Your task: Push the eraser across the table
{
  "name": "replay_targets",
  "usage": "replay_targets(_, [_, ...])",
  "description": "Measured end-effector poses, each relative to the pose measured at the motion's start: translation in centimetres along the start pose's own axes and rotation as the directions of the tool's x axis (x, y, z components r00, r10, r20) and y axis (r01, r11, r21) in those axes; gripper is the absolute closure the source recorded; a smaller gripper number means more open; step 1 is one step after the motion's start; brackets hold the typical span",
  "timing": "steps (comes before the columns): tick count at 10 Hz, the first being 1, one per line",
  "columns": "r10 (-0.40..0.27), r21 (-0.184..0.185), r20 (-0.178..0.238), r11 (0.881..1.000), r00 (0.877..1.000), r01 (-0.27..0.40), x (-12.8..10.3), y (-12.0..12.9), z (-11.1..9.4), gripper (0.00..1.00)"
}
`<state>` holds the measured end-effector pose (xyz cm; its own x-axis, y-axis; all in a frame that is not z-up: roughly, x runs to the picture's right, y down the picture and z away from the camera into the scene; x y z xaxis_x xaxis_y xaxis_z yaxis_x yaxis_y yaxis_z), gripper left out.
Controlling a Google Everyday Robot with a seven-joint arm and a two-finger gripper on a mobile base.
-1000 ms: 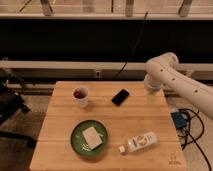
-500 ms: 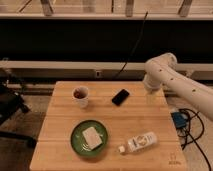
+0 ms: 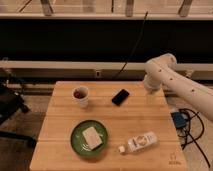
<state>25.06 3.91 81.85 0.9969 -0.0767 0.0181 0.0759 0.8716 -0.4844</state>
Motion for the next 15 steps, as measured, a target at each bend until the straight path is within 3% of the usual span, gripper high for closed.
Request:
replay_targets(5, [0.001,0.001,0.000,1.000,1.000,-0.001,0.5,-0.2,0.6,0.23])
replay_targets(7, [0.001,0.002,0.000,1.000,1.000,-0.001,0.7,-0.2,0.9,0.39])
replay_targets(8, [0.000,0.002,0.001,1.000,1.000,0.000,0.8,-0.3,1.0,0.39])
replay_targets(11, [-0.001,0.003,0.001,1.000,1.000,0.001,1.0,-0.4,1.3,0.27])
replay_targets(13, [0.001,0.002,0.000,1.000,1.000,-0.001,1.4,-0.5,1.6,0.35])
replay_targets(15, [0.002,0.001,0.001,1.000,1.000,-0.002,1.7,-0.6,1.9,0.58])
